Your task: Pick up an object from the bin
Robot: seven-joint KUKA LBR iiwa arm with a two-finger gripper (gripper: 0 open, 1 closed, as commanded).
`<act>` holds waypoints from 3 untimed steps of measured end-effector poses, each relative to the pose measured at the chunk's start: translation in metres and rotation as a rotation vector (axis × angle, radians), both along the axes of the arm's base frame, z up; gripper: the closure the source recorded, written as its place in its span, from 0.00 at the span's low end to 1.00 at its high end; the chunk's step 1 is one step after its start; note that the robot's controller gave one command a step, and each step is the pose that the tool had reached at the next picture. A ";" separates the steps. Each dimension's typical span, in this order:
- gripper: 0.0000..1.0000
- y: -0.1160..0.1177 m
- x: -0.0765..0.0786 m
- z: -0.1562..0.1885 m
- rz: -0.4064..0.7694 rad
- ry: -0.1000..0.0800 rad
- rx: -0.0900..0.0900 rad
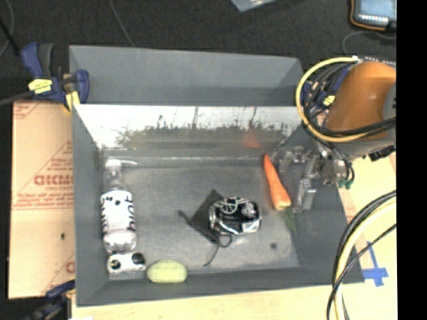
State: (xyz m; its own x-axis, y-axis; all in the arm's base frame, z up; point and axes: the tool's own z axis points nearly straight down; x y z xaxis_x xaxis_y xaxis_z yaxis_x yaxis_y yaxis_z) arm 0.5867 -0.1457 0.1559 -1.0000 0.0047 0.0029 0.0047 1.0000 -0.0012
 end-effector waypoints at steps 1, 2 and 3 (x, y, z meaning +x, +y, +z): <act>0.00 0.001 0.001 0.005 0.003 -0.007 -0.001; 0.00 0.020 -0.014 -0.037 0.006 -0.013 -0.004; 0.00 0.045 -0.031 -0.073 0.121 -0.004 -0.001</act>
Offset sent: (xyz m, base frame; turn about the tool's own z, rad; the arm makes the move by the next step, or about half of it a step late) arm -0.0326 0.0430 -0.0841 -0.0100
